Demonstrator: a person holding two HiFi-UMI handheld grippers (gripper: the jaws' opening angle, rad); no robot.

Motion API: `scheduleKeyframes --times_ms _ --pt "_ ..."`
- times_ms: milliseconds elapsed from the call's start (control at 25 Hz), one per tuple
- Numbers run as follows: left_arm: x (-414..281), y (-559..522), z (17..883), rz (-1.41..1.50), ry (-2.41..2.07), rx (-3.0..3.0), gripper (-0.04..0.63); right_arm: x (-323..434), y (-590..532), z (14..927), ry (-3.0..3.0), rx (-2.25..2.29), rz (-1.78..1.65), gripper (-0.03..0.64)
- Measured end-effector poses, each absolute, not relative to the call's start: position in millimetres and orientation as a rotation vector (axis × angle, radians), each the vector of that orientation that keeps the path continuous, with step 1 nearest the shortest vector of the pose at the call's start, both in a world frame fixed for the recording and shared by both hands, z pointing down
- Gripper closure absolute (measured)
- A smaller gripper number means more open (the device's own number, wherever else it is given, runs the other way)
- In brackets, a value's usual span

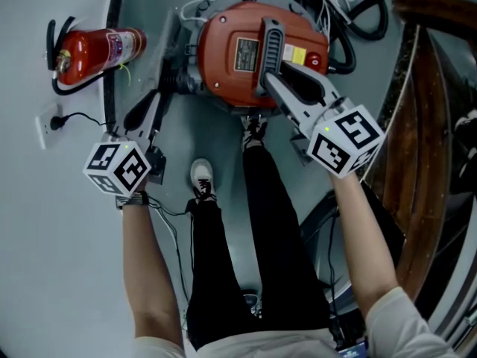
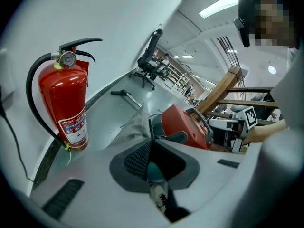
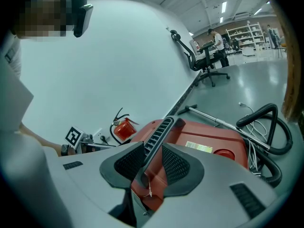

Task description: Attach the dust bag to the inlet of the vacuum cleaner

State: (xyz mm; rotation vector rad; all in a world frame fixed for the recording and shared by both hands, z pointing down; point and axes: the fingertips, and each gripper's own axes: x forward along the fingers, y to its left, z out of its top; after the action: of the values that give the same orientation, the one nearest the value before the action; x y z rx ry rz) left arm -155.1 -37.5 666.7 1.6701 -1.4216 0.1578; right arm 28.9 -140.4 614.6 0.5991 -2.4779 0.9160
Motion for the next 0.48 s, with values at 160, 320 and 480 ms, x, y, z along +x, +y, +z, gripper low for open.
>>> scheduleKeyframes --times_ms 160,320,480 --pt "-153.6 -36.9 666.6 0.144 -1.413 1.665 0.572 28.1 -139.7 614.5 -2.477 0.599 0.913 0.485" --pt "-151.6 -37.3 666.0 0.113 -1.405 1.658 0.571 28.4 -139.7 614.5 -2.478 0.600 0.916 0.485" --pt "-148.8 -38.0 665.1 0.084 -1.398 1.649 0.569 28.0 -140.0 614.5 -2.483 0.602 0.920 0.485"
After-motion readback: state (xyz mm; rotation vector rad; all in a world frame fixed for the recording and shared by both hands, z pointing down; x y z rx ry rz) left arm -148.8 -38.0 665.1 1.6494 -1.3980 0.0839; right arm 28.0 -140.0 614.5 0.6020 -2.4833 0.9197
